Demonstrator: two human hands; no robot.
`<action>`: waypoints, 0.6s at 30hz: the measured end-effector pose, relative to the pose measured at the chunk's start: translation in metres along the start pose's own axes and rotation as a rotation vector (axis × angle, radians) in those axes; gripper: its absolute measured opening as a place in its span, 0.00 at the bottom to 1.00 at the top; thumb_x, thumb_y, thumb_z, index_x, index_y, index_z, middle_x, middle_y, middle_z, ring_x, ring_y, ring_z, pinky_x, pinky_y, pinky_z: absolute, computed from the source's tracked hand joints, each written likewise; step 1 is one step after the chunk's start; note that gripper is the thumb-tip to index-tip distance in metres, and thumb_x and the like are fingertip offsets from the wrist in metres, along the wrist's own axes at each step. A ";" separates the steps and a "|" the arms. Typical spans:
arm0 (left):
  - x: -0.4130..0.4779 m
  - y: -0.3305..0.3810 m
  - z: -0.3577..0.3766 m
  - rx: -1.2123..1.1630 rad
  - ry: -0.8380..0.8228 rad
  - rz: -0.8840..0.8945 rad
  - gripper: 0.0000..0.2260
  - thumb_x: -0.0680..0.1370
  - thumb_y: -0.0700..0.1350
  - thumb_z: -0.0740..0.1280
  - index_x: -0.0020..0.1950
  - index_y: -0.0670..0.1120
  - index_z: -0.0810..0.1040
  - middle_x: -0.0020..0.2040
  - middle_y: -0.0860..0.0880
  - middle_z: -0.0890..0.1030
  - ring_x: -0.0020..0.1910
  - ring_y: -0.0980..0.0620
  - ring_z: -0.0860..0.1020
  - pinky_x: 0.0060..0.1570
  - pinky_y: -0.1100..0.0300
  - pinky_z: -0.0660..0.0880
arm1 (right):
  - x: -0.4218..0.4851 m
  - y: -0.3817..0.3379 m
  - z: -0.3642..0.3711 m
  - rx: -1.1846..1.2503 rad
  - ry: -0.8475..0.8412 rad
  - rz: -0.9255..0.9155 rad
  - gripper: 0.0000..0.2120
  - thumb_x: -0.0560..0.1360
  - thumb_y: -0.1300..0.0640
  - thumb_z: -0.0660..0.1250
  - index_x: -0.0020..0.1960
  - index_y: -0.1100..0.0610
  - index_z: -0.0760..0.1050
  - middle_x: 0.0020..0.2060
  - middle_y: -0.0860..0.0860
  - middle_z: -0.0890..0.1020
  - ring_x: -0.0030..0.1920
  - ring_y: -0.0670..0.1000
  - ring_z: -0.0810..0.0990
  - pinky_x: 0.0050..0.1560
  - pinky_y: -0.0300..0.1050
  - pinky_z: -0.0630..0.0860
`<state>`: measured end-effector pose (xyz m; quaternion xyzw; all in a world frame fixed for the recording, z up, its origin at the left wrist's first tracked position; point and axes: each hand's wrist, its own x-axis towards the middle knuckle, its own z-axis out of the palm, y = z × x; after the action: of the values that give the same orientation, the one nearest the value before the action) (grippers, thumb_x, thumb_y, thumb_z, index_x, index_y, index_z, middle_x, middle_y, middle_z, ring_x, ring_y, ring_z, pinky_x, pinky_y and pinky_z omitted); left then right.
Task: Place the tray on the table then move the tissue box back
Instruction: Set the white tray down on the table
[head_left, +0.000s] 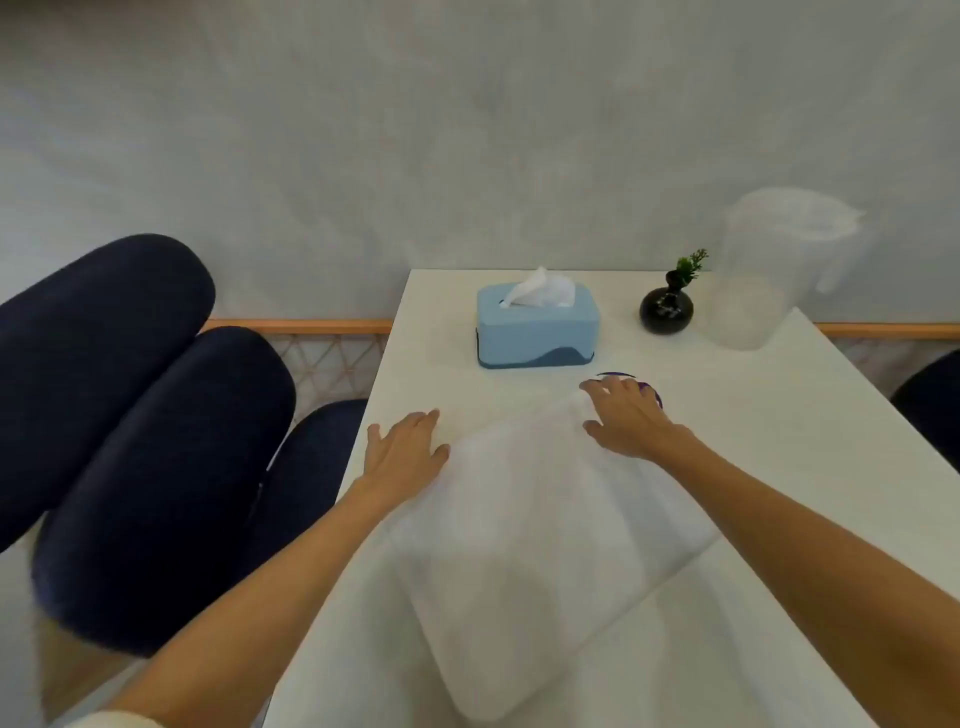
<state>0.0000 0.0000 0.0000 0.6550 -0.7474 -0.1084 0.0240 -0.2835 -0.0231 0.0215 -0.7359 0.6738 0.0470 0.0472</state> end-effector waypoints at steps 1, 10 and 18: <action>-0.003 -0.004 0.000 -0.015 -0.021 -0.060 0.25 0.80 0.53 0.57 0.76 0.47 0.60 0.74 0.46 0.67 0.70 0.44 0.69 0.68 0.42 0.62 | -0.002 0.002 0.001 -0.013 -0.028 0.042 0.28 0.77 0.50 0.61 0.74 0.55 0.58 0.72 0.58 0.66 0.70 0.62 0.65 0.69 0.60 0.63; -0.023 -0.029 0.009 -0.191 -0.132 -0.348 0.19 0.78 0.49 0.64 0.66 0.43 0.69 0.65 0.42 0.69 0.51 0.45 0.72 0.47 0.53 0.72 | -0.018 0.021 0.023 0.156 -0.087 0.265 0.27 0.77 0.59 0.58 0.74 0.59 0.56 0.71 0.61 0.64 0.68 0.65 0.66 0.67 0.61 0.65; -0.012 -0.052 0.013 -0.395 0.062 -0.311 0.11 0.77 0.32 0.63 0.59 0.37 0.76 0.57 0.38 0.78 0.47 0.46 0.76 0.48 0.57 0.75 | -0.023 0.036 0.035 0.233 0.035 0.348 0.20 0.77 0.70 0.54 0.69 0.67 0.63 0.62 0.65 0.71 0.62 0.65 0.71 0.60 0.55 0.71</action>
<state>0.0503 0.0071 -0.0218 0.7476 -0.6010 -0.2347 0.1575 -0.3212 0.0007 -0.0100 -0.5985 0.7925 -0.0364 0.1115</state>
